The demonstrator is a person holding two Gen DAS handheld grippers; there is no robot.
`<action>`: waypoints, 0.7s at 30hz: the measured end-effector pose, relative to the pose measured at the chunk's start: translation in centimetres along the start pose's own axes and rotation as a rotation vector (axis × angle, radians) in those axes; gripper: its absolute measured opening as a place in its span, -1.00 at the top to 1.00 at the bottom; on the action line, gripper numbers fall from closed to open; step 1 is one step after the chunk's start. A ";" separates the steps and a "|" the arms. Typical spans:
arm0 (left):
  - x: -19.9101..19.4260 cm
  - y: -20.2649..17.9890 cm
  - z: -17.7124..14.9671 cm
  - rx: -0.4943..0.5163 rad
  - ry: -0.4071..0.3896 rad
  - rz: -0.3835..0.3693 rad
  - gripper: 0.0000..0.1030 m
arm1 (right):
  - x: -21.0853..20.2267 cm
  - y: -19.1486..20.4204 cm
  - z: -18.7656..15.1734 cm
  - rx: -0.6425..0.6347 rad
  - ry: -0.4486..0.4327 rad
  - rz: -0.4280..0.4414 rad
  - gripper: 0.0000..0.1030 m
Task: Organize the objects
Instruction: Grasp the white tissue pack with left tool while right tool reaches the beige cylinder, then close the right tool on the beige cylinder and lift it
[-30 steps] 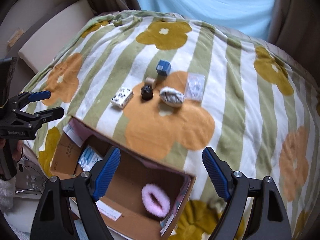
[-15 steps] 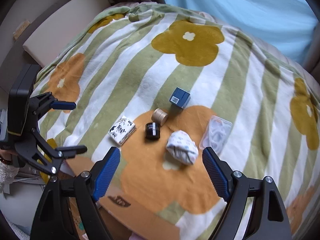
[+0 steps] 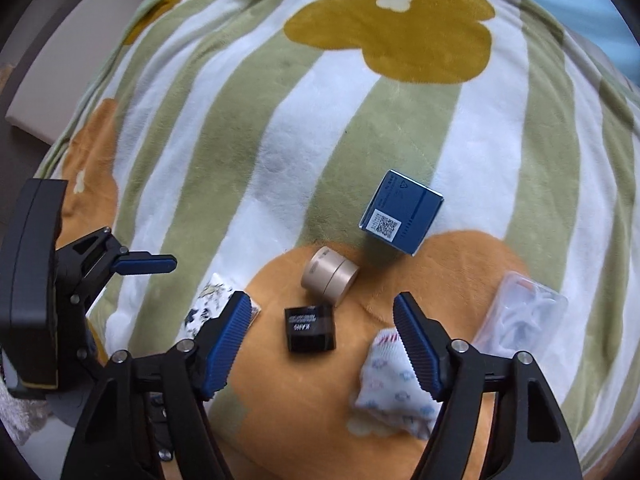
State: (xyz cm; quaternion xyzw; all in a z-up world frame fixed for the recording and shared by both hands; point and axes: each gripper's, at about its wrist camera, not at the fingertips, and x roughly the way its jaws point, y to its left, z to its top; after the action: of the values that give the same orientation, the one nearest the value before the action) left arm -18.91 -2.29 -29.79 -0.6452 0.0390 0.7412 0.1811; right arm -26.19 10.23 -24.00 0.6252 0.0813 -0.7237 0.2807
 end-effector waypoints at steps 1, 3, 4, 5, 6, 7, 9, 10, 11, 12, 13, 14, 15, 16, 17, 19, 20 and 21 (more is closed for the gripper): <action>0.3 0.1 0.1 0.001 0.004 -0.001 -0.90 | 0.7 0.0 0.4 -0.002 0.013 -0.003 -0.24; 0.8 0.1 0.2 0.006 0.012 -0.002 -0.86 | 1.5 -0.1 0.7 -0.006 0.028 -0.010 -0.18; 1.1 0.1 0.2 0.008 0.015 -0.004 -0.85 | 1.9 -0.1 0.9 -0.008 0.037 -0.014 -0.15; 1.3 0.0 0.2 0.011 0.020 -0.007 -0.83 | 2.2 -0.1 1.0 -0.008 0.041 -0.019 -0.13; 1.5 0.0 0.1 0.013 0.023 -0.009 -0.81 | 2.5 -0.1 1.2 -0.009 0.046 -0.020 -0.10; 1.8 0.0 0.1 0.015 0.028 -0.009 -0.79 | 2.8 0.0 1.3 -0.010 0.053 -0.018 -0.07; 2.3 0.0 0.0 0.018 0.037 -0.012 -0.68 | 3.4 0.0 1.6 -0.012 0.063 -0.023 -0.02; 2.5 -0.1 -0.1 0.018 0.040 -0.011 -0.66 | 3.6 0.0 1.6 -0.011 0.068 -0.023 0.01; 2.6 -0.1 -0.1 0.020 0.041 -0.010 -0.61 | 3.8 0.0 1.7 -0.007 0.073 -0.022 0.03; 2.7 -0.1 -0.2 0.021 0.041 -0.010 -0.57 | 4.0 -0.1 1.8 -0.004 0.076 -0.021 0.07; 2.8 -0.1 -0.2 0.024 0.040 -0.009 -0.54 | 4.2 -0.1 1.8 -0.001 0.080 -0.018 0.14; 2.9 -0.2 -0.3 0.029 0.040 -0.005 -0.44 | 4.4 -0.1 1.8 0.001 0.085 -0.016 0.18; 2.9 -0.3 -0.4 0.037 0.039 0.000 -0.37 | 4.5 -0.2 1.8 0.003 0.089 -0.016 0.26; 3.0 -0.4 -0.5 0.047 0.037 0.000 -0.34 | 4.8 -0.2 1.9 0.004 0.095 -0.015 0.26; 3.0 -0.5 -0.5 0.053 0.035 0.000 -0.27 | 4.8 -0.2 1.9 0.003 0.094 -0.014 0.27; 3.0 -0.9 -0.7 0.067 0.032 0.001 -0.14 | 4.9 -0.3 1.9 0.002 0.094 -0.013 0.27; 3.0 -1.0 -0.8 0.071 0.031 0.002 -0.07 | 4.9 -0.2 2.0 0.000 0.093 -0.014 0.27; 3.0 -1.1 -0.8 0.074 0.030 0.003 -0.01 | 4.9 -0.2 2.0 -0.001 0.093 -0.015 0.27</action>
State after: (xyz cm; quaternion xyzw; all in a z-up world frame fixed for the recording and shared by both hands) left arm -18.08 -0.84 -32.63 -0.6490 0.0702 0.7298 0.2033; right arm -28.28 8.01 -28.26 0.6573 0.0994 -0.6959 0.2716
